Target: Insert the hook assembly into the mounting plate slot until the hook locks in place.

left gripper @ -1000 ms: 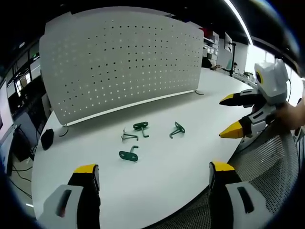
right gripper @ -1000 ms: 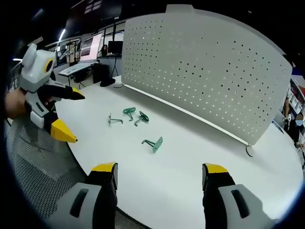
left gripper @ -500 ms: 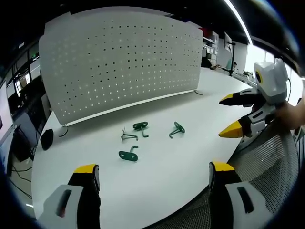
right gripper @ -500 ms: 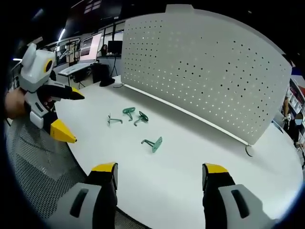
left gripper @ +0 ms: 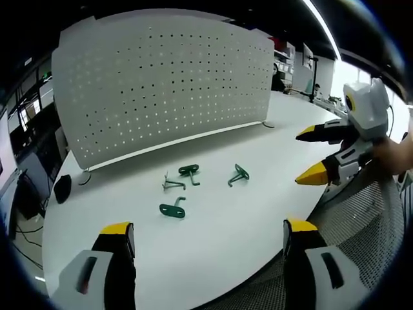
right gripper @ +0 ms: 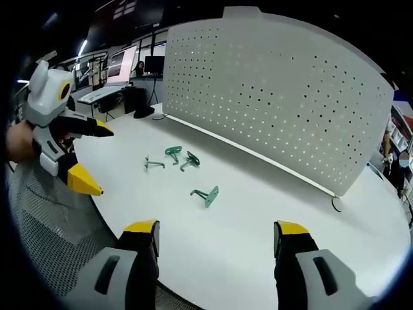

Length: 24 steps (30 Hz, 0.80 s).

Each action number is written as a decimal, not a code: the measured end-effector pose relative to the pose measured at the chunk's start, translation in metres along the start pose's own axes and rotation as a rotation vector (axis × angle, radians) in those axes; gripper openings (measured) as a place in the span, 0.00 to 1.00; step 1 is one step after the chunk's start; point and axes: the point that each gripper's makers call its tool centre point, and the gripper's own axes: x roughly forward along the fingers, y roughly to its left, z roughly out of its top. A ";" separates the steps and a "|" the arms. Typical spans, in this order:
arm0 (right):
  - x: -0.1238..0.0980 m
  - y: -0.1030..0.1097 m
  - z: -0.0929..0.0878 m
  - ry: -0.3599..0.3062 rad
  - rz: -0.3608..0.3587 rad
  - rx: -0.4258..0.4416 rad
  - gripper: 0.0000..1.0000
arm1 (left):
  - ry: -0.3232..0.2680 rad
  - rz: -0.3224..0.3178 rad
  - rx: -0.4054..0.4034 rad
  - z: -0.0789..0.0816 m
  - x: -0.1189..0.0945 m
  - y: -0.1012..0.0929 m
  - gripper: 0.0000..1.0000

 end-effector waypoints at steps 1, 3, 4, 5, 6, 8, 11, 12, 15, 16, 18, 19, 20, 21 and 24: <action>0.000 0.000 0.000 -0.001 -0.001 0.000 0.69 | 0.004 0.000 0.000 -0.001 0.000 0.000 0.98; -0.001 0.000 0.000 -0.002 -0.002 0.001 0.69 | 0.015 0.003 0.008 -0.003 0.001 0.000 0.98; -0.001 -0.001 0.001 -0.004 -0.004 0.001 0.69 | 0.018 0.002 0.010 -0.004 0.001 -0.001 0.98; -0.001 -0.001 0.001 -0.007 -0.006 0.001 0.69 | 0.022 0.000 0.013 -0.005 0.001 -0.001 0.97; -0.001 -0.002 0.002 -0.009 -0.008 0.002 0.69 | 0.025 -0.002 0.027 -0.005 0.000 -0.002 0.96; -0.002 -0.002 0.003 -0.015 -0.009 0.002 0.69 | 0.027 -0.003 0.035 -0.005 -0.001 -0.002 0.96; -0.002 -0.002 0.004 -0.020 -0.009 0.004 0.69 | 0.044 -0.010 0.036 -0.006 0.000 -0.001 0.96; -0.003 -0.002 0.004 -0.023 -0.009 0.004 0.69 | 0.055 -0.022 0.034 -0.008 0.002 0.000 0.97; -0.003 -0.002 0.005 -0.026 -0.009 0.006 0.69 | 0.085 -0.044 0.039 -0.012 0.009 0.003 0.98; -0.003 -0.002 0.005 -0.026 -0.009 0.007 0.69 | 0.087 -0.047 0.045 -0.012 0.011 0.005 0.97; -0.002 -0.003 0.005 -0.028 -0.008 0.009 0.69 | 0.089 -0.065 0.073 -0.011 0.017 0.008 0.95; -0.002 -0.002 0.005 -0.027 -0.006 0.009 0.69 | 0.091 -0.075 0.082 -0.011 0.019 0.009 0.94; -0.002 -0.002 0.005 -0.027 -0.005 0.009 0.69 | 0.094 -0.080 0.086 -0.011 0.022 0.011 0.93; -0.002 -0.002 0.005 -0.025 -0.002 0.008 0.69 | 0.099 -0.096 0.098 -0.011 0.026 0.012 0.92; -0.001 -0.001 0.004 -0.024 0.000 0.008 0.69 | 0.096 -0.120 0.134 -0.011 0.036 0.016 0.88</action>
